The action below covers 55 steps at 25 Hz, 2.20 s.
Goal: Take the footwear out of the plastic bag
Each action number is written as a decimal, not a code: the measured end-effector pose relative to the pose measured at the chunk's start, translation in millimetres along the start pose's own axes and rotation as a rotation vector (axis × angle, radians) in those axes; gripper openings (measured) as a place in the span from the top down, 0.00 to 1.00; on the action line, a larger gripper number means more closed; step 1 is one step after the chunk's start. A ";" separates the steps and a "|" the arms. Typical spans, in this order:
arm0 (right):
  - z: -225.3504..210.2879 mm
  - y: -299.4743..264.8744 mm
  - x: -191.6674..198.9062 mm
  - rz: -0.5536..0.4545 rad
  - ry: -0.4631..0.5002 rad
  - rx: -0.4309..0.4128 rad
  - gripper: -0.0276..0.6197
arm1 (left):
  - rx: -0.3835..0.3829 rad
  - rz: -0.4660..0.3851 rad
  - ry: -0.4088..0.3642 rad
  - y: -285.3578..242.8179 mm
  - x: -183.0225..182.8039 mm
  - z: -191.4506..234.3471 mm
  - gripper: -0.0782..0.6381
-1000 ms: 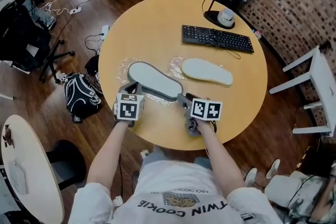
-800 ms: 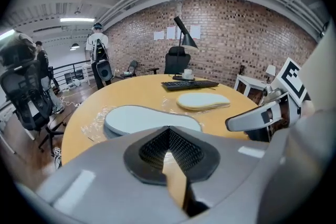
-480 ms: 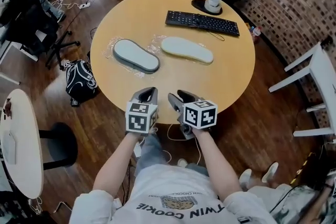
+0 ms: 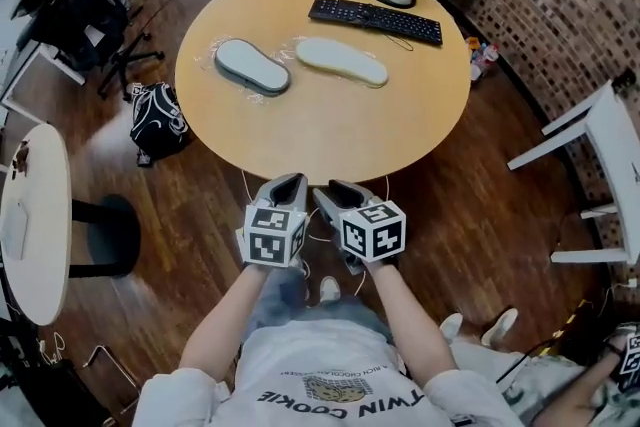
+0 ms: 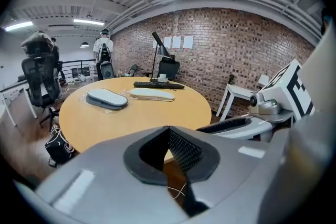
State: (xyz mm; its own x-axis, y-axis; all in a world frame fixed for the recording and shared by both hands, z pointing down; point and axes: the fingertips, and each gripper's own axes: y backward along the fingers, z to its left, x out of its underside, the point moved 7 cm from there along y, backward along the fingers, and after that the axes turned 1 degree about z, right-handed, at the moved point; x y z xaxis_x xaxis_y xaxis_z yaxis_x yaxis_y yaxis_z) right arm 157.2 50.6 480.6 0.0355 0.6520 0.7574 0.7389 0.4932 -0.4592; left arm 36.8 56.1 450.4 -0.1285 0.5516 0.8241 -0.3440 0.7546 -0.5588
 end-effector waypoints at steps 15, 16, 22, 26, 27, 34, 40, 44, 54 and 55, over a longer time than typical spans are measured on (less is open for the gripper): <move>75.3 43.9 53.0 0.024 0.123 -0.009 0.80 | -0.046 -0.022 0.091 96.6 59.3 -42.6 0.88; 83.9 48.7 58.4 0.024 0.138 -0.006 0.80 | -0.051 -0.030 0.099 106.1 64.7 -44.9 0.88; 130.8 88.2 90.3 0.008 0.205 0.017 0.80 | -0.072 -0.080 0.120 162.9 96.9 -71.1 0.88; 162.6 122.1 120.0 0.018 0.198 0.003 0.80 | -0.076 -0.096 0.140 204.8 123.4 -95.7 0.88; 170.2 129.8 126.8 0.021 0.199 0.001 0.80 | -0.076 -0.102 0.144 215.2 129.2 -101.2 0.88; 211.4 173.8 162.4 0.034 0.245 0.000 0.86 | -0.098 -0.130 0.165 274.1 160.1 -135.2 0.88; 227.0 209.1 174.8 0.009 0.280 -0.018 0.87 | -0.128 -0.153 0.163 301.8 167.8 -166.1 0.88; 223.5 237.0 182.7 -0.015 0.290 -0.026 0.87 | -0.138 -0.163 0.152 308.2 169.8 -196.2 0.88; 213.4 325.0 200.0 -0.050 0.277 -0.007 0.87 | -0.132 -0.176 0.131 332.5 169.1 -281.3 0.88; 218.0 333.5 199.3 -0.049 0.279 -0.007 0.87 | -0.130 -0.175 0.131 339.3 167.4 -287.7 0.88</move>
State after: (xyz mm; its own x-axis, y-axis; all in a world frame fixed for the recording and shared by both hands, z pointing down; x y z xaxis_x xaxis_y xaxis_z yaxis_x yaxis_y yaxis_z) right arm 264.0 470.6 377.1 0.1828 0.4434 0.8775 0.7489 0.5155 -0.4165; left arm 166.2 506.6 372.1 0.0475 0.4433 0.8951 -0.2266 0.8776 -0.4225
